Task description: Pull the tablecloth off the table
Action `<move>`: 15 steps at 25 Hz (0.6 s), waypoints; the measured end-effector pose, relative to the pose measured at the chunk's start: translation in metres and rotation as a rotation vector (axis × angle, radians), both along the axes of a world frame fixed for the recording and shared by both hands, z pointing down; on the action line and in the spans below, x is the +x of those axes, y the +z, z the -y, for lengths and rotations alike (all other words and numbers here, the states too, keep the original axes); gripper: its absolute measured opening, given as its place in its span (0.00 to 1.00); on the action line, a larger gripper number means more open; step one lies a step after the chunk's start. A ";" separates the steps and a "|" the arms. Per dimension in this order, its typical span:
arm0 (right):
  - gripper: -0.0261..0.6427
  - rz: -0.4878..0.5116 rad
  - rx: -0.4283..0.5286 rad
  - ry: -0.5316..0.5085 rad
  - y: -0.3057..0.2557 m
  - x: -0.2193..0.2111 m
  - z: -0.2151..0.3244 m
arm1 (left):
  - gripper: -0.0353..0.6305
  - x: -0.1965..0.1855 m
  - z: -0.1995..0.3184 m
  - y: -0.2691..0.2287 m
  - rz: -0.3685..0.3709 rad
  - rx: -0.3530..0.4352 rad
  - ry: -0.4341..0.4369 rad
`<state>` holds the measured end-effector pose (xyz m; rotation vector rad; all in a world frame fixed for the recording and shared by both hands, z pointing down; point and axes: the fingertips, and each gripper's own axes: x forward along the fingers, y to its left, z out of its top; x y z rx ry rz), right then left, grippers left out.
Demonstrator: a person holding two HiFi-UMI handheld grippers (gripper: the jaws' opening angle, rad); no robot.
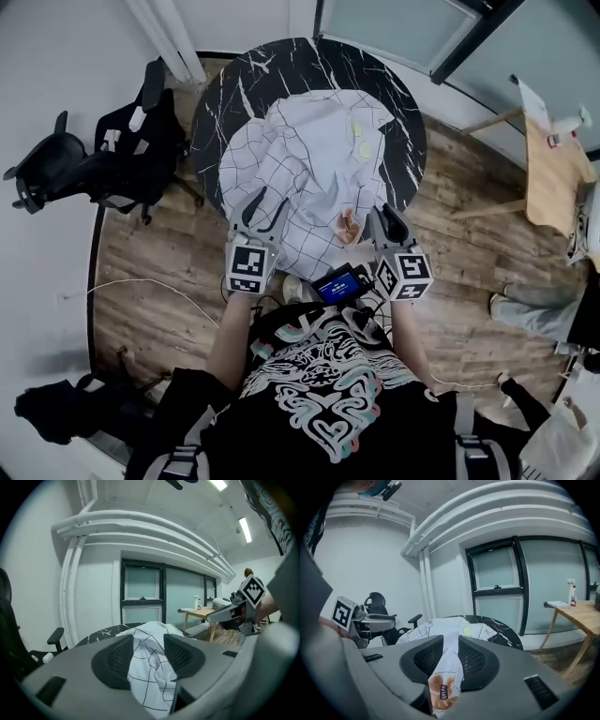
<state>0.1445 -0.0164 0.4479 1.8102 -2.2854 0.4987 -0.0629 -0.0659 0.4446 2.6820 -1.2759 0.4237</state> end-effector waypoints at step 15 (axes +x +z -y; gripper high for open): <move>0.47 0.066 -0.173 0.038 0.054 0.007 0.048 | 0.76 0.007 0.018 0.059 0.161 -0.114 0.043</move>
